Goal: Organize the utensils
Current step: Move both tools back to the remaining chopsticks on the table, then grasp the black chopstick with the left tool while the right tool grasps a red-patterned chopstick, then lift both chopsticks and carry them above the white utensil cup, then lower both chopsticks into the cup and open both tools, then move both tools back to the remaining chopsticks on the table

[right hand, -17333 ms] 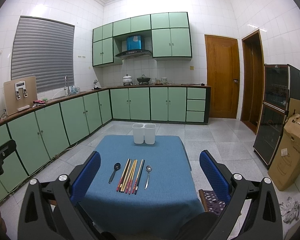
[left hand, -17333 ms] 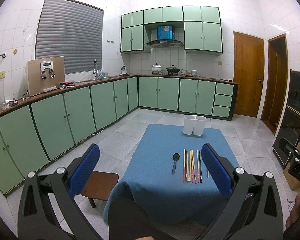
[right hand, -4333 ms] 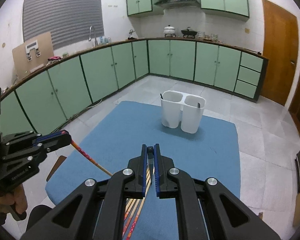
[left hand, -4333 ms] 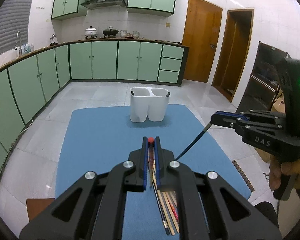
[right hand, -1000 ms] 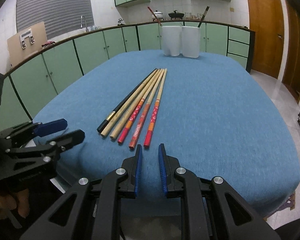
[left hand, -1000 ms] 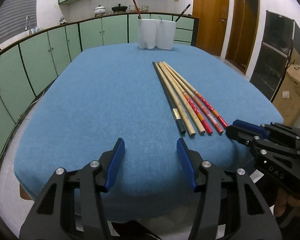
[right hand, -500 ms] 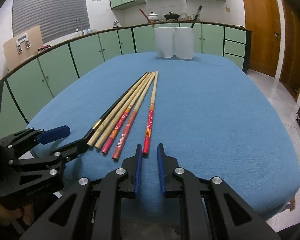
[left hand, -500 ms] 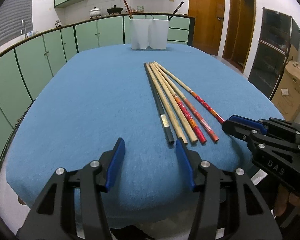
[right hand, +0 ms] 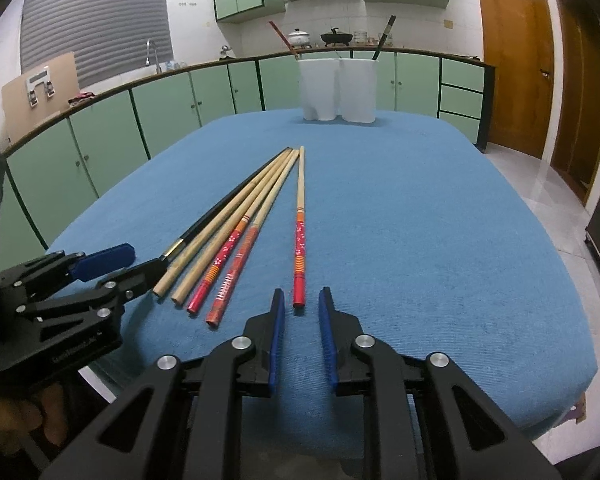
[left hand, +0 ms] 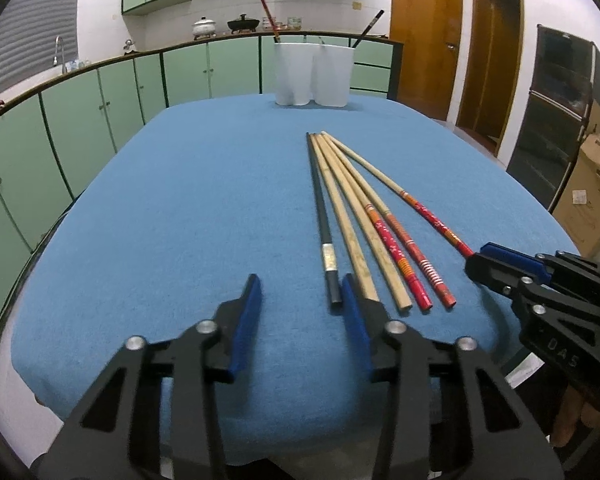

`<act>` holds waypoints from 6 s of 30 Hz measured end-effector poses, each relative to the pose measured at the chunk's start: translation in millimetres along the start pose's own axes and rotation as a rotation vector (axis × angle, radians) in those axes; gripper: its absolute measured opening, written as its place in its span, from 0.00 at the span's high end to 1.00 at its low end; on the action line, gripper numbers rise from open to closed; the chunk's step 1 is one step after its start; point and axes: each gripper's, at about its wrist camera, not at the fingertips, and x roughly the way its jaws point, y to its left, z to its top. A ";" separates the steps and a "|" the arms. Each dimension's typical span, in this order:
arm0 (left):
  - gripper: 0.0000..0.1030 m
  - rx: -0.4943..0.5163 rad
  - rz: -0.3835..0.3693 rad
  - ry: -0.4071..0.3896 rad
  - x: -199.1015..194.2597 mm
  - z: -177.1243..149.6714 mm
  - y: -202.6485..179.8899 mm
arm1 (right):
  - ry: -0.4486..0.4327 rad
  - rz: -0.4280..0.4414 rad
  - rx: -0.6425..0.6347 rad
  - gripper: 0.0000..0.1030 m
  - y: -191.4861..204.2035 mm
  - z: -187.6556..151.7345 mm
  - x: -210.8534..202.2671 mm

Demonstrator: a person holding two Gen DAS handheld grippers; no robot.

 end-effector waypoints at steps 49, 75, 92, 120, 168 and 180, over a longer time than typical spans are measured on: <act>0.94 -0.117 -0.013 -0.110 -103.9 85.6 37.3 | -0.218 -0.005 0.032 0.94 -17.7 93.3 -114.8; 0.94 -0.047 -0.123 -0.011 -71.8 203.5 56.0 | -0.062 0.078 -0.122 0.94 -13.3 229.8 -57.3; 0.94 0.032 -0.092 -0.160 -87.3 302.6 44.0 | -0.138 0.036 -0.168 0.94 -24.8 325.9 -68.4; 0.94 -0.061 -0.034 -0.364 100.1 431.2 27.3 | -0.154 -0.047 -0.097 0.94 -91.6 449.2 96.0; 0.37 -0.130 0.012 -0.118 -74.0 15.6 68.9 | -0.039 0.030 -0.040 0.75 32.9 -7.4 -18.1; 0.37 -0.129 -0.013 -0.063 -55.0 9.4 64.2 | -0.033 -0.011 -0.035 0.80 31.7 -2.9 6.2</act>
